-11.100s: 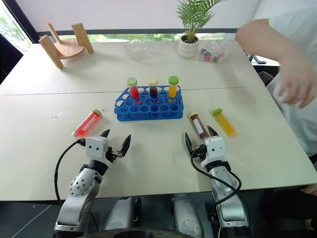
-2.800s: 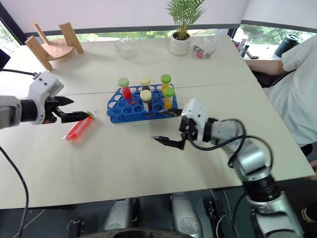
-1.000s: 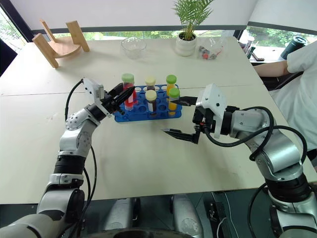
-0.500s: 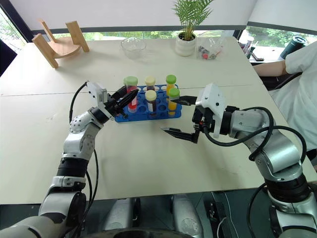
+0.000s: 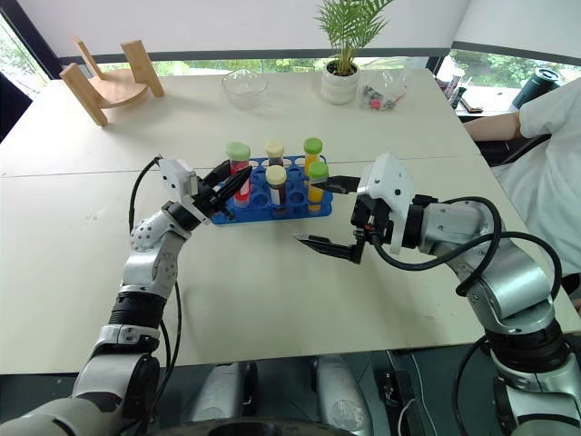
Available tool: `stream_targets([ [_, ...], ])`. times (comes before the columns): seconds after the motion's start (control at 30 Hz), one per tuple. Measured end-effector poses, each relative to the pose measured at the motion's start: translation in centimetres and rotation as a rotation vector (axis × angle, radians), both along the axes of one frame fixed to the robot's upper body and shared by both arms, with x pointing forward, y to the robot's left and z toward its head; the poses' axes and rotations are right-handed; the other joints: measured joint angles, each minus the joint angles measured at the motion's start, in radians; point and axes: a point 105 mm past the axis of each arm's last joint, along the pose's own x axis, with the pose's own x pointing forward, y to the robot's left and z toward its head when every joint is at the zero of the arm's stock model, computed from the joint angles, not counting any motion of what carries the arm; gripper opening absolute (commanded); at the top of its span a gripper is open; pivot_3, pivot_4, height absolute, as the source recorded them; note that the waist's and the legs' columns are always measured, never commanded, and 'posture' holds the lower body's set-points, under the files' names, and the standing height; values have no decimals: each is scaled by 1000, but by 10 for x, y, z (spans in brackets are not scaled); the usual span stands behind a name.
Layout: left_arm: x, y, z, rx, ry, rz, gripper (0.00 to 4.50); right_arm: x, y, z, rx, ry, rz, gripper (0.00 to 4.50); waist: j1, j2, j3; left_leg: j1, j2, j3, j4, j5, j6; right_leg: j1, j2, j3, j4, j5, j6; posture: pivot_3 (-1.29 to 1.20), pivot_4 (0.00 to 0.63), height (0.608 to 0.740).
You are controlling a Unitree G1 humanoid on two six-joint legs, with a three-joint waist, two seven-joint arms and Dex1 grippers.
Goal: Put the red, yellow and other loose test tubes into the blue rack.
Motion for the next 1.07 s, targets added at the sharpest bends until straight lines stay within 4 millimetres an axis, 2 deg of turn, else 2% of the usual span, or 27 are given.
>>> stream_targets([
  [0.23,1,-4,-10,-35,-6,10,775,0,0,-1,-1,6,-4,4500,8,0,0,0,0,0,0,0,0,1,0,0,-1,0,0,0,150,740],
  [0.33,0,-4,-14,-6,0,-4,2218,0,0,-1,-1,8,-6,4500,8,0,0,1,0,0,0,0,0,1,0,0,-1,0,0,0,150,740],
  [0.47,-6,3,-38,75,110,-28,4320,-1,0,-4,-3,22,-10,4500,1,0,0,0,0,-1,-2,0,0,1,0,0,-1,0,0,0,150,740],
  [0.57,-12,14,-29,119,131,-40,4417,-3,-2,-9,-7,40,-16,4500,-2,0,0,1,1,-1,-2,0,0,1,1,-1,-1,0,0,0,150,740],
  [0.73,-38,49,-14,238,245,-46,4417,-1,-11,-11,-5,56,-52,4500,-3,0,0,1,1,-1,-3,0,0,0,0,-1,-1,0,0,0,150,740],
  [0.87,-67,81,6,306,333,-41,4417,5,-27,-10,21,87,-120,4500,-2,0,1,1,1,0,-3,0,0,0,0,-1,-2,-1,-1,0,150,740],
  [0.97,-95,88,12,332,427,-95,4417,8,-38,-9,31,114,-162,4500,0,0,1,0,1,0,-3,0,0,0,-1,-1,-3,-2,-3,0,150,740],
  [1.07,-121,91,10,349,524,-153,4417,9,-46,-10,26,147,-187,4500,-2,1,1,0,1,0,-3,0,0,0,-1,-1,-3,-3,-4,0,150,740],
])
